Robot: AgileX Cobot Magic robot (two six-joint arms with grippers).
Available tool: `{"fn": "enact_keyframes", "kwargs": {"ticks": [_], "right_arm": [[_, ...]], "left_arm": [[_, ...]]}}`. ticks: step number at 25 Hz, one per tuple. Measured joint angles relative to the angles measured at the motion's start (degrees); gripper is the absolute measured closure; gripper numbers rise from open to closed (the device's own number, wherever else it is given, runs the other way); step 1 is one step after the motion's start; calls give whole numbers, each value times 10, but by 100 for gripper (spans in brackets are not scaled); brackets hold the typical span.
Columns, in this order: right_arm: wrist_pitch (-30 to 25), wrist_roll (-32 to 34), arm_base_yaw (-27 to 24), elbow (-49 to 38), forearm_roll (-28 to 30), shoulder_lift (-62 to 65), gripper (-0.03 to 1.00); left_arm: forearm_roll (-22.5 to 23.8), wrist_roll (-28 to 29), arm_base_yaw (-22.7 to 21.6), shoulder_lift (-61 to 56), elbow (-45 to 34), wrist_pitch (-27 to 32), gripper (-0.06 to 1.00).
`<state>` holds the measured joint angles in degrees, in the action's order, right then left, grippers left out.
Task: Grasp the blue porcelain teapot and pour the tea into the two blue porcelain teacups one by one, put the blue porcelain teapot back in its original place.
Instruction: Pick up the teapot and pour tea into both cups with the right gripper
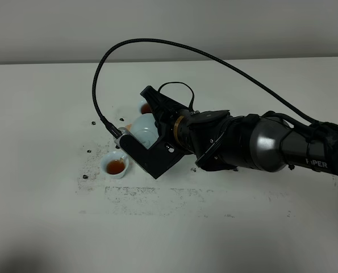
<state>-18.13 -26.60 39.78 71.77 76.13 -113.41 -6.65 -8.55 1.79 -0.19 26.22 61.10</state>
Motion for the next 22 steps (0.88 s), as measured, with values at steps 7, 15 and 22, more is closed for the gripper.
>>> {"fn": "enact_keyframes", "kwargs": {"ticks": [7, 15, 22], "right_arm": [[-7, 0, 0, 0, 12, 0, 89], [-10, 0, 0, 0, 19, 0, 89], [-10, 0, 0, 0, 20, 0, 89]], "left_arm": [[0, 0, 0, 0, 0, 0, 38], [0, 0, 0, 0, 0, 0, 38], [0, 0, 0, 0, 0, 0, 38]]}}
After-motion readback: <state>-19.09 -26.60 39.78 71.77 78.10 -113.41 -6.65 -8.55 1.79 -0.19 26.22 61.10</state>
